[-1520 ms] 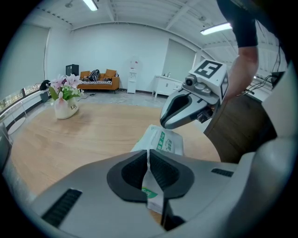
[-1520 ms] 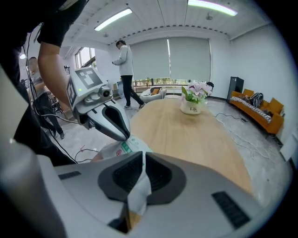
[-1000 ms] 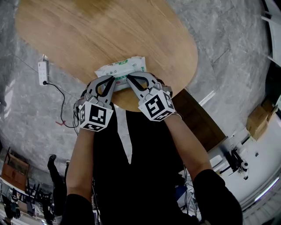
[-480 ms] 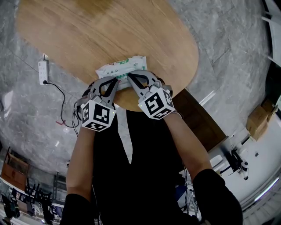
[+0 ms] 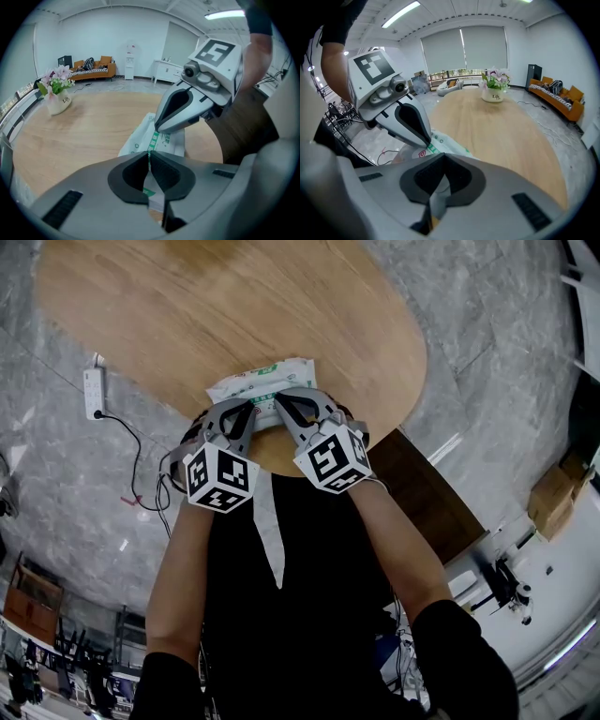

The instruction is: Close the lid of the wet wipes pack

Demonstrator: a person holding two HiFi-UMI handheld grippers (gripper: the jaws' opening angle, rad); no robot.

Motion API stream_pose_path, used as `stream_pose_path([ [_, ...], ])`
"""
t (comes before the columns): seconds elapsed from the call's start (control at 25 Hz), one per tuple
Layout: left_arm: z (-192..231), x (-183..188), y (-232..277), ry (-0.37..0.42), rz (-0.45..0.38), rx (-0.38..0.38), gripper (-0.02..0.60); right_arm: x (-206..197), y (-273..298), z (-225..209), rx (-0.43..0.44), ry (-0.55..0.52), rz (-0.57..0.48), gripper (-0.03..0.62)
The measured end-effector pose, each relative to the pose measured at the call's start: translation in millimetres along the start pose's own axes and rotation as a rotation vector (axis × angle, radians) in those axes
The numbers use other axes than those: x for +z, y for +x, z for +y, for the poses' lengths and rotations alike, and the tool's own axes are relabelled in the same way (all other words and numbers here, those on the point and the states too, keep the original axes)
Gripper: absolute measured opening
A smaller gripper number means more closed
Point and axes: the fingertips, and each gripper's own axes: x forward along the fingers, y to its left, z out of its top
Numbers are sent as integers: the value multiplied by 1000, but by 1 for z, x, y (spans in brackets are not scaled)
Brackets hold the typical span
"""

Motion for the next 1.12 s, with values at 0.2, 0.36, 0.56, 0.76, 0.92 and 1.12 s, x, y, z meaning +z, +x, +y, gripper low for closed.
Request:
stream_pose_path([
  [0.2, 0, -1, 4, 8, 36, 5, 26, -3, 4, -2, -5, 33, 26, 12],
  [0.36, 0, -1, 6, 21, 61, -3, 26, -4, 6, -4, -1, 50, 44, 12],
  [0.56, 0, -2, 7, 40, 97, -11, 26, -6, 9, -4, 21, 88, 66, 12],
  [0.76, -1, -3, 10, 59, 174, -31, 26, -7, 12, -5, 23, 105, 115, 11],
  [0.92, -1, -3, 11, 55, 196, -43, 26, -8, 14, -4, 16, 90, 180, 11],
  [1.12, 0, -4, 13, 43, 209, -56, 26, -9, 17, -5, 21, 104, 218, 11],
])
